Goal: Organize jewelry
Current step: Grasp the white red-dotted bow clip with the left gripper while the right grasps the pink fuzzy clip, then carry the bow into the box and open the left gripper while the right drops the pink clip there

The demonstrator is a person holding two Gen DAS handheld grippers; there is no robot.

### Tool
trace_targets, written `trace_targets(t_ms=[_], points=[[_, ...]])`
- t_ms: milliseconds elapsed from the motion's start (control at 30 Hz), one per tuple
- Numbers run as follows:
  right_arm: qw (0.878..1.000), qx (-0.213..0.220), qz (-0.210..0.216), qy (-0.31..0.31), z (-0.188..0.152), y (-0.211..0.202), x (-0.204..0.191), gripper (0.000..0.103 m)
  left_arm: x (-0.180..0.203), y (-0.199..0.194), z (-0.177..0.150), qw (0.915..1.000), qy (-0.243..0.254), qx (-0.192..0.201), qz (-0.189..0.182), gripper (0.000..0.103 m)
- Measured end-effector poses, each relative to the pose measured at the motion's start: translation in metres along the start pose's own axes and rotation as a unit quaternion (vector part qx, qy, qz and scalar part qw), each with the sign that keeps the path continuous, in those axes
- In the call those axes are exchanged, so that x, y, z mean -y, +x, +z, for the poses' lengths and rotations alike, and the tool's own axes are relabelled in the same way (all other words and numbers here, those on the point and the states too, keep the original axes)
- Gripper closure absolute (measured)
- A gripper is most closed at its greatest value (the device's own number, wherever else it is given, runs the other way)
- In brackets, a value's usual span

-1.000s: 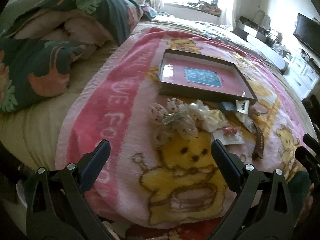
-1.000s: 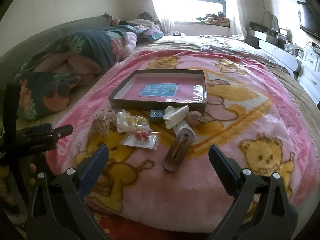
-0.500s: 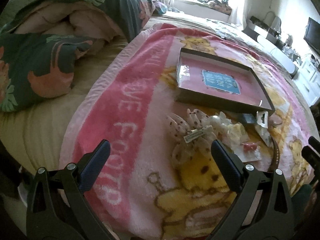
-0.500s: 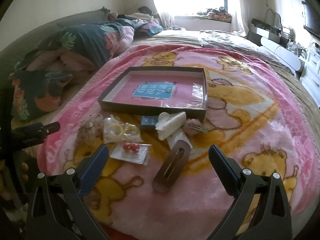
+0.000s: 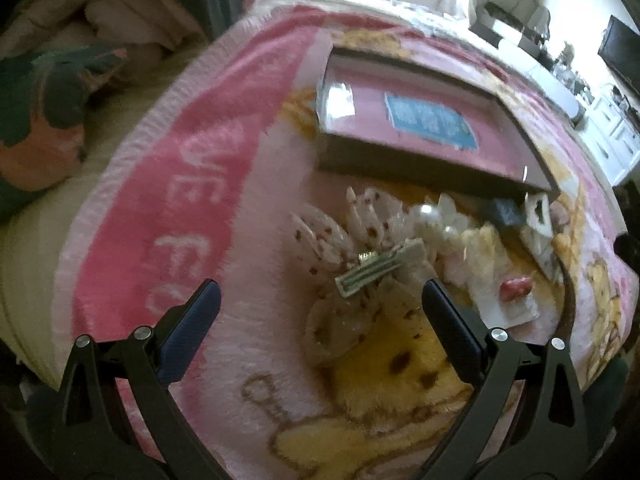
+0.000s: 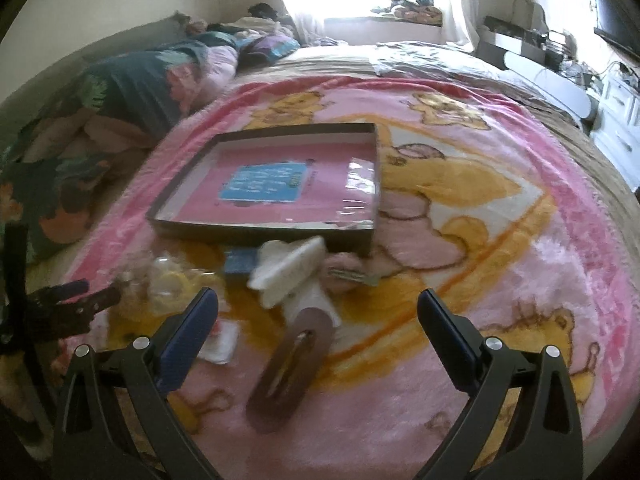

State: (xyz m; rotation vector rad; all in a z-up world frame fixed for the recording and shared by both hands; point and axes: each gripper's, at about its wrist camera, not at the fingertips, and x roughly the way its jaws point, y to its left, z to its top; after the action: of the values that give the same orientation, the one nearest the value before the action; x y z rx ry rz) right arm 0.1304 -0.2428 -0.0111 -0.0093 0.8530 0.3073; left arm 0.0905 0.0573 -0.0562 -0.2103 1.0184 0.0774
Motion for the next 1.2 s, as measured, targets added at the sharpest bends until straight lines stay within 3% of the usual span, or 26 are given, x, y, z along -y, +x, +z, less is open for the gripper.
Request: trace_targets(t_ms=[200,333,400,467,567,733,833,1200], points=[[1.000,-0.023,-0.013,0.000,0.002,0.028,0.016,0.004,0.006,0.016,-0.002,0.9997,0.004,-0.014,-0.019,0.010],[0.999,-0.039,-0.004,0.020,0.005,0.051,0.025,0.006,0.011,0.021,0.001,0.9997,0.015,-0.008,-0.017,0.042],[0.998,-0.050,0.002,0.024,0.006,0.061,0.026,0.016,0.012,0.021,0.001,0.9995,0.020,-0.006,-0.023,0.056],[0.998,-0.061,0.010,0.028,0.006,0.072,0.028,0.020,0.010,0.019,0.002,0.9994,0.021,-0.003,-0.026,0.073],[0.997,-0.070,0.018,0.029,0.006,0.085,0.030,0.023,0.005,0.014,0.003,0.9994,0.018,0.002,-0.029,0.084],[0.996,-0.081,0.040,0.027,0.006,0.097,0.030,0.036,-0.010,0.002,0.007,0.9995,0.005,0.012,-0.028,0.091],[0.995,-0.081,0.055,0.022,0.005,0.100,0.028,0.057,-0.016,-0.005,0.010,0.9996,-0.003,0.019,-0.023,0.091],[0.994,-0.044,0.077,0.069,0.003,0.074,0.054,0.059,-0.025,-0.025,0.026,0.9990,-0.014,0.039,-0.014,0.091]])
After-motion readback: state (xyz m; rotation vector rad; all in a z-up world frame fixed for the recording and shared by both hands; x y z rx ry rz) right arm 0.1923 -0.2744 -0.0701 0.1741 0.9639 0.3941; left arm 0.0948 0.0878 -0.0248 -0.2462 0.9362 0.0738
